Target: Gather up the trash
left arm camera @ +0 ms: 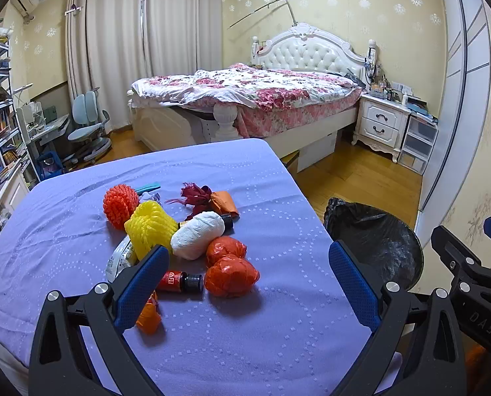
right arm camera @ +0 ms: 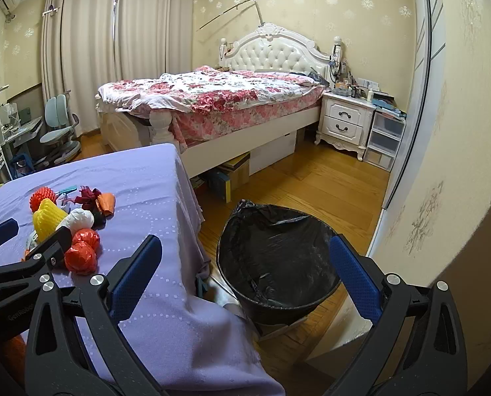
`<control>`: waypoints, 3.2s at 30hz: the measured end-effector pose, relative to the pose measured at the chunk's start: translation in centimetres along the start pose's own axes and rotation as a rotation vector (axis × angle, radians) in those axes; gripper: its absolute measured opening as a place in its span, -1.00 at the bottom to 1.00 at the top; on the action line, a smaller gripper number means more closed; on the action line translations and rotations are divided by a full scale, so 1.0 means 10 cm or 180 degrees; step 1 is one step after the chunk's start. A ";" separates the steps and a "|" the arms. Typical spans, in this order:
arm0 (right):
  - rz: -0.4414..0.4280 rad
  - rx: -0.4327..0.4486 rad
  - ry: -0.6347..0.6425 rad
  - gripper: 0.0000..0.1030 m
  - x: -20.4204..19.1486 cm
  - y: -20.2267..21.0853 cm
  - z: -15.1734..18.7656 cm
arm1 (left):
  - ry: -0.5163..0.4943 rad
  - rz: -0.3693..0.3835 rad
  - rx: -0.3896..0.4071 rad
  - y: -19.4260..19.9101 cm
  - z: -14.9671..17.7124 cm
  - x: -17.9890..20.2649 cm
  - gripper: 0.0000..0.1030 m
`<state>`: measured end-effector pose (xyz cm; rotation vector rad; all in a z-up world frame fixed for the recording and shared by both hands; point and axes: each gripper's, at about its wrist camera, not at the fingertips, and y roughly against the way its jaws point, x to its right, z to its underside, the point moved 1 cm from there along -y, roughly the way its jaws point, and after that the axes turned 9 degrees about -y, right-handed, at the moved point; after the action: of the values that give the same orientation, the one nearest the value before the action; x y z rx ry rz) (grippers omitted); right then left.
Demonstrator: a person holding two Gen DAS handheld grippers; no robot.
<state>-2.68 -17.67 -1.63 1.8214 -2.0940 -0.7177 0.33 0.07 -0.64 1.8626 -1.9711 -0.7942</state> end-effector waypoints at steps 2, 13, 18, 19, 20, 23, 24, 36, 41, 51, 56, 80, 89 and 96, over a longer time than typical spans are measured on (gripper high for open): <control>0.0002 0.0001 0.0000 0.92 0.00 0.00 0.00 | 0.0001 0.0003 -0.0003 0.00 0.01 0.00 0.88; 0.0007 -0.0024 -0.0037 0.92 0.04 0.01 0.01 | -0.0007 0.0001 -0.0017 -0.01 0.03 0.01 0.88; 0.0006 -0.0022 -0.0038 0.92 0.05 0.01 0.01 | -0.0013 -0.0008 -0.0015 -0.01 0.03 0.01 0.88; 0.0007 -0.0022 -0.0040 0.92 0.05 0.01 0.01 | -0.0014 -0.0010 -0.0015 -0.02 0.02 0.02 0.88; 0.0006 -0.0024 -0.0040 0.92 0.05 0.01 0.01 | -0.0015 -0.0008 -0.0017 -0.02 0.02 0.02 0.88; 0.0005 -0.0026 -0.0039 0.92 0.05 0.01 0.01 | -0.0019 -0.0009 -0.0022 -0.02 0.02 0.02 0.88; 0.0005 -0.0026 -0.0038 0.92 0.05 0.01 0.01 | -0.0019 -0.0010 -0.0022 -0.01 0.03 0.02 0.88; 0.0004 -0.0030 -0.0040 0.92 0.05 0.01 0.01 | -0.0027 -0.0015 -0.0034 -0.09 0.09 -0.02 0.88; 0.0005 -0.0032 -0.0041 0.92 0.06 0.01 0.01 | -0.0027 -0.0012 -0.0039 -0.05 0.15 0.00 0.88; 0.0004 -0.0033 -0.0043 0.92 0.07 0.01 0.01 | -0.0035 -0.0013 -0.0049 -0.05 0.17 0.00 0.88; 0.0006 -0.0037 -0.0042 0.92 0.06 0.01 0.00 | -0.0037 -0.0015 -0.0053 -0.06 0.14 0.00 0.88; -0.0024 -0.0105 -0.0006 0.92 0.02 -0.05 0.14 | -0.0022 -0.0009 -0.0081 -0.04 0.45 -0.08 0.87; -0.0195 -0.0230 0.0151 0.92 -0.29 -0.12 0.17 | 0.0034 -0.0199 -0.0085 0.09 0.52 -0.45 0.84; -0.0420 -0.0356 0.0351 0.92 -0.63 -0.18 0.27 | 0.0304 -0.0300 -0.0335 0.02 0.62 -0.87 0.62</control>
<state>-1.44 -11.13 -4.12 1.9052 -1.8413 -0.7329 -2.52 9.74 -4.20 1.9068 -1.7613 -0.8035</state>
